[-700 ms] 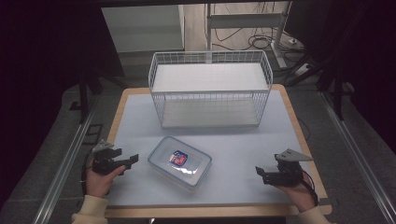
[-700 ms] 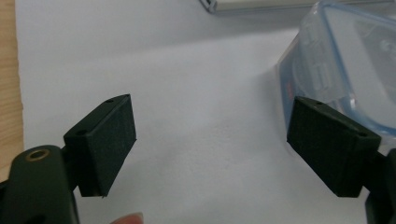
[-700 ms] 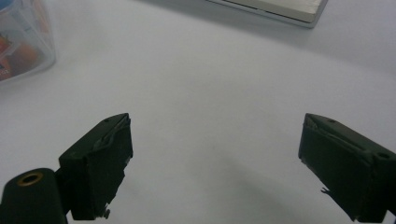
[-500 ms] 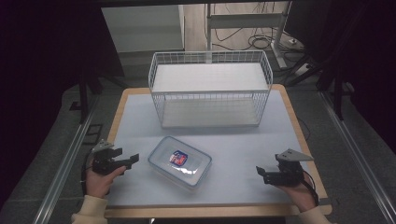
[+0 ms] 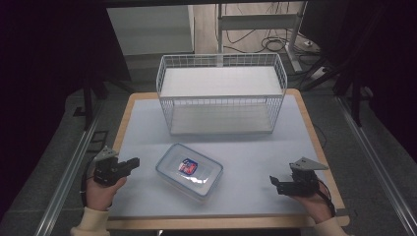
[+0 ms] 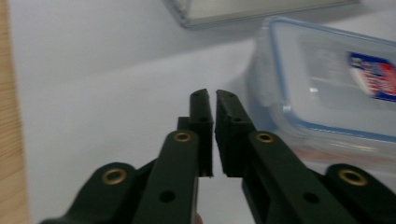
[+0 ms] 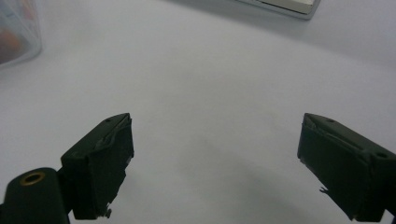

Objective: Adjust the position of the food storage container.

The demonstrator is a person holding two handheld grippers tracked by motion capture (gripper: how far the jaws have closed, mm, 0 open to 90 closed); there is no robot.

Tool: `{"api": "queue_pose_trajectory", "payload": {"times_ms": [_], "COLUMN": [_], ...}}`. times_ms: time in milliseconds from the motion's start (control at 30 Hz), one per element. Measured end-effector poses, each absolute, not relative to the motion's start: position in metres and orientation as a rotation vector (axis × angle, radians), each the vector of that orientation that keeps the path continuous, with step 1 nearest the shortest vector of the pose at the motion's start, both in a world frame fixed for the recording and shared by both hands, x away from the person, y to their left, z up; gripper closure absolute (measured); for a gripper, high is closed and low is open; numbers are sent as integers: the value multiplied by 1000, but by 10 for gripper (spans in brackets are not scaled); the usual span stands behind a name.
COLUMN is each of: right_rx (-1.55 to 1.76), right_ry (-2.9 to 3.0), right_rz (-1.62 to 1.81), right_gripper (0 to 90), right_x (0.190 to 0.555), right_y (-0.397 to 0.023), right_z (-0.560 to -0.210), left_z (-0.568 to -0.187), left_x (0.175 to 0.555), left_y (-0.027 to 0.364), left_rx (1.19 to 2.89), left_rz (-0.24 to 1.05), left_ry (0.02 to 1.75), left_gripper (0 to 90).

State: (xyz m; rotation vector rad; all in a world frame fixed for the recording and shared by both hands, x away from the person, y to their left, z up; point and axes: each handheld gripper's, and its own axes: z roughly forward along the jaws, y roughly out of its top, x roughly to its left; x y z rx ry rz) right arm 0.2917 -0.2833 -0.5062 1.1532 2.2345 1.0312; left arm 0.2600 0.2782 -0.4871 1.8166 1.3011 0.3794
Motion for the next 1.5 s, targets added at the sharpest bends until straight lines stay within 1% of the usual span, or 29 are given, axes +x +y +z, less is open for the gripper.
{"api": "queue_pose_trajectory", "payload": {"times_ms": [67, 100, 167, 200, 333, 433, 533, 733, 833, 967, 1067, 1167, 1200, 1367, 1500], "right_rx": [1147, 1147, 1146, 1146, 1141, 1138, 1141, 1139, 1143, 1140, 1137, 1135, 1135, 1132, 1133], "right_ry": [2236, 2236, 2239, 2239, 2244, 2244, 2248, 2246, 2248, 2247, 2248, 2250, 2250, 2250, 2253], "right_rz": [1022, 1022, 1016, 1016, 1011, 1007, 1011, 1013, 1009, 1009, 1007, 1005, 1003, 999, 993], "right_gripper": [110, 110, 111, 111, 118, 119, 119, 119, 119, 119, 119, 119, 119, 119, 119], "right_x": [292, 292, 292, 292, 292, 291, 291, 292, 292, 292, 291, 291, 291, 291, 291], "right_y": [-283, -283, -282, -282, -282, -282, -281, -282, -282, -282, -281, -281, -281, -282, -281], "right_z": [-507, -507, -508, -508, -508, -508, -508, -508, -509, -509, -508, -509, -509, -509, -509], "left_z": [-479, -479, -472, -472, -465, -466, -469, -475, -478, -481, -487, -491, -494, -500, -504], "left_x": [255, 255, 250, 250, 243, 240, 236, 231, 227, 223, 219, 216, 214, 213, 213], "left_y": [267, 267, 252, 252, 233, 217, 195, 175, 166, 157, 146, 140, 134, 126, 122], "left_rx": [1837, 1837, 1873, 1873, 1897, 1874, 1924, 1980, 2011, 2053, 2097, 2128, 2161, 2195, 2219], "left_rz": [354, 354, 343, 343, 297, 234, 191, 134, 116, 123, 100, 110, 124, 85, 98], "left_ry": [1242, 1242, 1181, 1181, 1093, 1036, 966, 901, 872, 838, 808, 781, 767, 734, 733], "left_gripper": [892, 895, 896, 897, 897, 900, 900, 900, 900, 900, 900, 900, 900, 900, 900]}}
